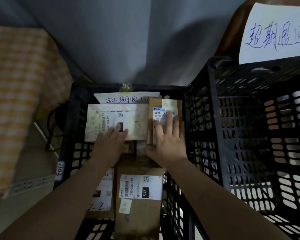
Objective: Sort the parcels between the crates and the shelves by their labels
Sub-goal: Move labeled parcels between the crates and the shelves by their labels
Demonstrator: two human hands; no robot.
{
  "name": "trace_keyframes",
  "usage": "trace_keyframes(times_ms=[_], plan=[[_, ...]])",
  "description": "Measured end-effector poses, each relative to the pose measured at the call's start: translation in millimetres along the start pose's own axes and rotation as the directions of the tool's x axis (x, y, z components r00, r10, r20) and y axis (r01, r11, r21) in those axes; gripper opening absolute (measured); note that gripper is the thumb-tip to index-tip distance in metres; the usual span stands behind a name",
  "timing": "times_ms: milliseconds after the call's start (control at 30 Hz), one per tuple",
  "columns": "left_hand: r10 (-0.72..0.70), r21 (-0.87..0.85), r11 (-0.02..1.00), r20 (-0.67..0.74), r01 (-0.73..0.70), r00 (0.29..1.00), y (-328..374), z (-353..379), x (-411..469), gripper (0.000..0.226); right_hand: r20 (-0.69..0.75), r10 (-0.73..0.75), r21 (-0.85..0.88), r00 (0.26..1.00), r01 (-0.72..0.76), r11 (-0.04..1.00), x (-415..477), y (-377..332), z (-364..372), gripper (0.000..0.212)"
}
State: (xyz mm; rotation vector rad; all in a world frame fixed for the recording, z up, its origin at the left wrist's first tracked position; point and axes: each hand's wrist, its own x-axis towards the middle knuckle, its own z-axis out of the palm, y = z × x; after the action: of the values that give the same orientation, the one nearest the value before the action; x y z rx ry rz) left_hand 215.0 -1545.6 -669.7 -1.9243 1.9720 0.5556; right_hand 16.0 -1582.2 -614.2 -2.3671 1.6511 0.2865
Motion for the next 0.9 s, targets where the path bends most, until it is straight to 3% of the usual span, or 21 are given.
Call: trace_keyframes(times_ms=[133, 333, 500, 767, 900], plan=[[0.033, 0.083, 0.996, -0.012, -0.032, 0.999, -12.4, 7.2, -5.2, 0.071, -0.097, -0.082, -0.057, 0.992, 0.077, 0.995, 5.9, -13.7, 2.1, 0.089], [0.053, 0.038, 0.998, -0.025, -0.052, 0.998, -13.9, 5.3, -5.1, 0.069, -0.038, -0.04, -0.153, 0.998, 0.033, 0.988, 6.3, -24.8, 12.5, 0.087], [0.074, -0.002, 0.997, -0.035, -0.074, 0.997, -13.5, 1.4, -2.5, 0.071, 0.051, -0.022, -0.252, 0.998, 0.034, 0.967, 17.8, -24.2, 7.8, 0.1], [0.052, -0.108, 0.992, -0.047, -0.057, 0.998, 0.3, -8.2, -0.4, 0.071, 0.029, 0.027, -0.037, 0.999, -0.026, 0.999, 9.1, -0.5, 4.1, 0.099], [0.057, -0.095, 0.993, -0.086, -0.065, 0.995, -1.0, -15.3, -1.1, 0.06, -0.059, -0.012, -0.042, 0.998, 0.009, 0.999, 6.1, -9.9, 2.3, 0.097]])
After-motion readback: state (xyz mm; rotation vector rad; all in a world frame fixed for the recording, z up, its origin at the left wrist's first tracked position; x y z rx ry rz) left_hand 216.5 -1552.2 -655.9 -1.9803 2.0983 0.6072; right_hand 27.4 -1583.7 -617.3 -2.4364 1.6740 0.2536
